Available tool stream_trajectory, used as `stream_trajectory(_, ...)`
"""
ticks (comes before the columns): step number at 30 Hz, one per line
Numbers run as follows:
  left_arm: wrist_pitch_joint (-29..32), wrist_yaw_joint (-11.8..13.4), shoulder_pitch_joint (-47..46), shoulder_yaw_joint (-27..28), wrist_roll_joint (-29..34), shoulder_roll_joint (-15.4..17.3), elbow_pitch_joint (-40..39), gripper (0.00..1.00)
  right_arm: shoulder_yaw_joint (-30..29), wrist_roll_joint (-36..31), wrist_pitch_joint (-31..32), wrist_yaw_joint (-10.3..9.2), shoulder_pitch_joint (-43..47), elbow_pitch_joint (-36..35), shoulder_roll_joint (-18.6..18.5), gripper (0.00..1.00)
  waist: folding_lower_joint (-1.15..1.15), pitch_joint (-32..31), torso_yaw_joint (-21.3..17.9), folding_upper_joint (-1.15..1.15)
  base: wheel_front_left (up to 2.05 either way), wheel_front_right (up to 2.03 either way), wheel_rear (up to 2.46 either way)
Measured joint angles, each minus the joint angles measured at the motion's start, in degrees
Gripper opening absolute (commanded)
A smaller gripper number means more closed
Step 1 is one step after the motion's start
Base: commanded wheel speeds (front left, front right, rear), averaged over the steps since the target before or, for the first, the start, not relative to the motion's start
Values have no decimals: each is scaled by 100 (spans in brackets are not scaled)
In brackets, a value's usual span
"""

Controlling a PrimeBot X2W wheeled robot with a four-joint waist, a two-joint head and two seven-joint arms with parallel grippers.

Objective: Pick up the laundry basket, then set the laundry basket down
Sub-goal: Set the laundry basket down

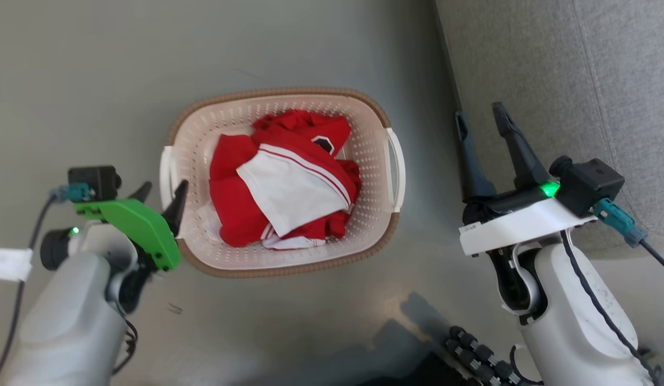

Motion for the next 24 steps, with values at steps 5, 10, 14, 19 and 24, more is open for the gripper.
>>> stream_trajectory(5,218,0,-403,1,-30,183,357,100,168,252,-8,-68,-138,-153,4,100,0,355,-126,0,0,0,0)
stream_trajectory(10,438,0,-590,-45,-144,233,638,100,289,343,-9,-152,-266,-215,9,100,0,608,-229,0,0,0,0)
stream_trajectory(14,583,0,-749,-137,-186,263,771,100,343,441,-10,-201,-314,-248,10,100,0,764,-306,0,0,0,0)
stream_trajectory(19,638,0,-974,-237,-186,298,889,100,412,490,-13,-258,-383,-266,12,100,0,912,-380,0,0,0,0)
stream_trajectory(24,715,0,-1105,-358,-187,330,1073,100,465,534,-14,-345,-415,-267,14,100,0,966,-423,0,0,0,0)
